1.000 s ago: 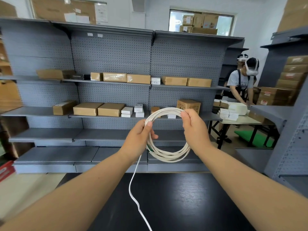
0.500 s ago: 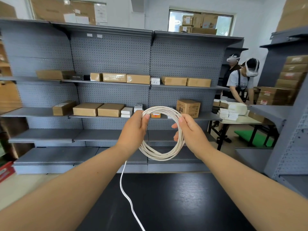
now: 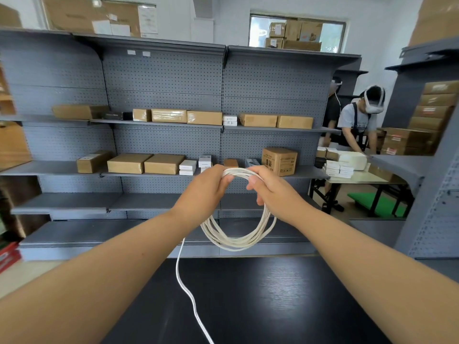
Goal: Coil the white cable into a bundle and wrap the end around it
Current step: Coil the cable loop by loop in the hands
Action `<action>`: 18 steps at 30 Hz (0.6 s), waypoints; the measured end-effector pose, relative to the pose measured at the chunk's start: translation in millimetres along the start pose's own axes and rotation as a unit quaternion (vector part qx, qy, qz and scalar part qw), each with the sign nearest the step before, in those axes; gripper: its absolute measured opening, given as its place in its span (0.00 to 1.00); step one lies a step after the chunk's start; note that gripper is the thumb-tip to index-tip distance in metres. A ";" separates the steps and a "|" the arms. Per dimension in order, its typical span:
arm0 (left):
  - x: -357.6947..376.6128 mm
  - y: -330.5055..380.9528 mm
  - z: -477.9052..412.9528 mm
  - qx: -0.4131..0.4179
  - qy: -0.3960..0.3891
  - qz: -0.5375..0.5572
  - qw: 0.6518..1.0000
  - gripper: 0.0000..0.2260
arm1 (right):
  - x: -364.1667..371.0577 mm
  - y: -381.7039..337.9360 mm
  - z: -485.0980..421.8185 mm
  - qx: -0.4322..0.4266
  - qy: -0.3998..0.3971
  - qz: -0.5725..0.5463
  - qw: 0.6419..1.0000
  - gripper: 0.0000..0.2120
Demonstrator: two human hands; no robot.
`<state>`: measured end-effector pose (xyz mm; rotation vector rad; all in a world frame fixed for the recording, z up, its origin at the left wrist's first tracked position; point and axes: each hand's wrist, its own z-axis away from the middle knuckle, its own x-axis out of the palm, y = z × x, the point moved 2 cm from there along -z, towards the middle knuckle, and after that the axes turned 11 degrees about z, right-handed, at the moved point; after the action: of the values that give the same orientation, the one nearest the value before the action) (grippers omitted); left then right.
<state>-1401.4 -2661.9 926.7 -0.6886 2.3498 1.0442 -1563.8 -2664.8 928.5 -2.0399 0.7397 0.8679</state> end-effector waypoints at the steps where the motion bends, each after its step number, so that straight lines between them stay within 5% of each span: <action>1: -0.2 0.7 0.2 0.005 -0.006 0.000 1.000 0.09 | 0.8 0.0 -0.2 -0.005 -0.006 0.020 1.000 0.13; 10: 3.4 -2.9 3.3 -0.039 -0.033 0.092 0.994 0.08 | 3.7 0.4 -2.1 -0.005 0.037 0.061 0.997 0.13; 18: 4.3 -22.9 10.3 -0.165 -0.077 0.340 0.923 0.09 | -5.0 9.3 -1.9 0.032 0.118 0.020 0.992 0.11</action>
<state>-1388.4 -2668.4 905.8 0.1466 2.3326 1.7391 -1573.0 -2670.3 929.2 -2.0979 0.9279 0.6224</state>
